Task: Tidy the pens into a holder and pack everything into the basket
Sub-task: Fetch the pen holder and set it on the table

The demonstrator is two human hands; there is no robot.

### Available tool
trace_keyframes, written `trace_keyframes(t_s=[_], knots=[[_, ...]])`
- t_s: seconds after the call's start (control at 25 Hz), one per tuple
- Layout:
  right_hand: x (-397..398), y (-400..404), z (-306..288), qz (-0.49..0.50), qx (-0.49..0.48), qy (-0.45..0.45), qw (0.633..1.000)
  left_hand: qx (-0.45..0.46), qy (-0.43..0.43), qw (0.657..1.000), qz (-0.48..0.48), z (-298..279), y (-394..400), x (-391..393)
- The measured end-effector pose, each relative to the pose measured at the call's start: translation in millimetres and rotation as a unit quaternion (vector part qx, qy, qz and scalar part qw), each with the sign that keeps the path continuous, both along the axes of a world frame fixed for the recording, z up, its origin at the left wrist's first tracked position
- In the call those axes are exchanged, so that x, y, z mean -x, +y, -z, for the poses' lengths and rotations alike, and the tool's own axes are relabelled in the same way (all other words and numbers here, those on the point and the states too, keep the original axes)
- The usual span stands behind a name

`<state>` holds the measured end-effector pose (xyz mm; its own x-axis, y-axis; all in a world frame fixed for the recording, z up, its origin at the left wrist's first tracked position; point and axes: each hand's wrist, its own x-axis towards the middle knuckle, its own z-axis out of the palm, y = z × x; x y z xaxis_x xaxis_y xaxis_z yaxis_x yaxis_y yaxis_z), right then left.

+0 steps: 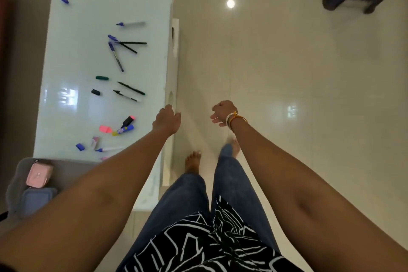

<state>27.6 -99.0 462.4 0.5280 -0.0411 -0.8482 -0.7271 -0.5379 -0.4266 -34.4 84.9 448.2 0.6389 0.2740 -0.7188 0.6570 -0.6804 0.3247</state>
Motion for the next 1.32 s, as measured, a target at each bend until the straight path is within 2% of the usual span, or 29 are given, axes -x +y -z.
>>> trace_keyframes(t_s=[0.2,0.36,0.56,0.68,0.8,1.04,1.12,1.24,1.32], knots=[[-109.9,9.1,6.3,-0.101,-0.004,0.007,0.995,0.003,-0.016,0.992,-0.121,1.4,-10.0,-82.6],[-191.8,20.1,6.3,-0.194,-0.007,0.017,0.981,0.007,-0.033,0.970,-0.241,-4.7,-23.1,-148.2],[-266.9,50.4,23.7,-0.271,0.008,0.031,0.962,-0.007,-0.047,0.953,-0.300,3.8,-26.3,-210.6],[-299.6,74.2,49.3,-0.298,0.019,0.041,0.954,-0.059,-0.038,0.954,-0.290,25.4,-15.9,-236.7],[-334.3,102.0,86.1,-0.304,0.024,0.053,0.951,-0.115,-0.081,0.958,-0.250,58.4,-6.4,-267.9],[-393.9,136.8,170.1,-0.333,0.034,0.095,0.937,-0.249,-0.105,0.955,-0.118,128.3,-16.2,-316.1],[-411.0,149.5,214.9,-0.349,0.031,0.103,0.931,-0.297,-0.111,0.943,-0.103,165.2,-7.3,-335.8],[-435.8,181.8,291.5,-0.359,0.001,0.087,0.929,-0.353,-0.120,0.911,-0.175,223.7,11.0,-359.0],[-448.4,208.1,336.1,-0.335,-0.015,0.070,0.939,-0.400,-0.122,0.889,-0.187,261.6,17.8,-364.0]])
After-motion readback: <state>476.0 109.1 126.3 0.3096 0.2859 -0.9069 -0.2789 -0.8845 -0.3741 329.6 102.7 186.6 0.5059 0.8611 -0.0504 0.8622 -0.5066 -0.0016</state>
